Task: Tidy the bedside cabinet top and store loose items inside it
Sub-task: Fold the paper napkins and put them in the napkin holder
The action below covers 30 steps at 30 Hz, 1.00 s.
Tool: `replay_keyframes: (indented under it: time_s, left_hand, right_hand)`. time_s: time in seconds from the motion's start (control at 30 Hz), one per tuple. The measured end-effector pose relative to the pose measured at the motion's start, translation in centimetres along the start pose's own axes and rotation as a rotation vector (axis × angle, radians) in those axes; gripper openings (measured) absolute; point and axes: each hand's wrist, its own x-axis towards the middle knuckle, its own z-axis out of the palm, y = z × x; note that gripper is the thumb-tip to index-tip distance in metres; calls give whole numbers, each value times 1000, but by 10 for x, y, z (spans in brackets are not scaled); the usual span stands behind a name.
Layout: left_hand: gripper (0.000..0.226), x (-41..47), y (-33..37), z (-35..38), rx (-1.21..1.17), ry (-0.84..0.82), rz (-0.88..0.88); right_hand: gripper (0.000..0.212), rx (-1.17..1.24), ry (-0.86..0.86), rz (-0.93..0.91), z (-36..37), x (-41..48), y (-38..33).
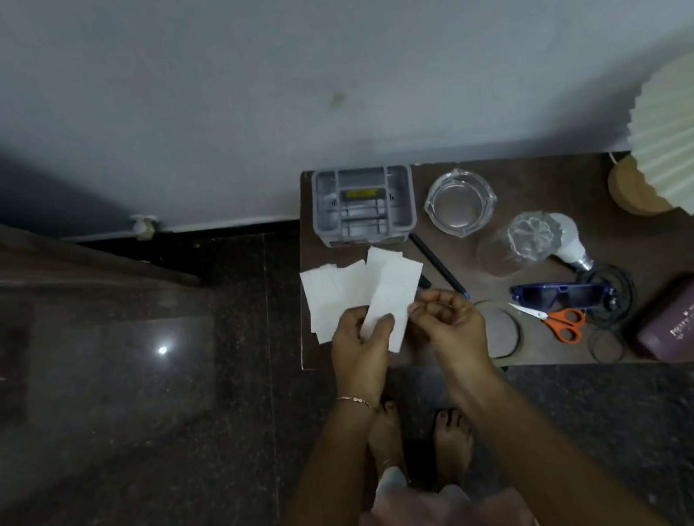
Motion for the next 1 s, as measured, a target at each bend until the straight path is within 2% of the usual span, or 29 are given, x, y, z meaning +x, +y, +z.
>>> replay_keyframes:
  time_s: [0.17, 0.37, 0.43, 0.53, 0.7, 1.0]
  left_hand:
    - [18, 23, 50, -16, -125, 69, 98]
    - [19, 54, 99, -35, 31, 119, 281]
    - [26, 61, 110, -38, 156, 133, 389]
    - [30, 75, 124, -39, 460, 152, 641]
    - [18, 100, 148, -28, 882, 136, 993]
    - [24, 113, 176, -19, 1091, 48, 1218]
  right_hand:
    - [22, 41, -90, -32, 42, 13, -26]
    - [20, -6, -68, -70, 67, 30, -46]
    - [22, -14, -36, -95, 68, 34, -51]
    - [22, -50, -6, -161, 67, 44, -58]
    - [20, -106, 4, -209, 63, 61, -66]
    - [27, -197, -23, -280, 55, 81, -75]
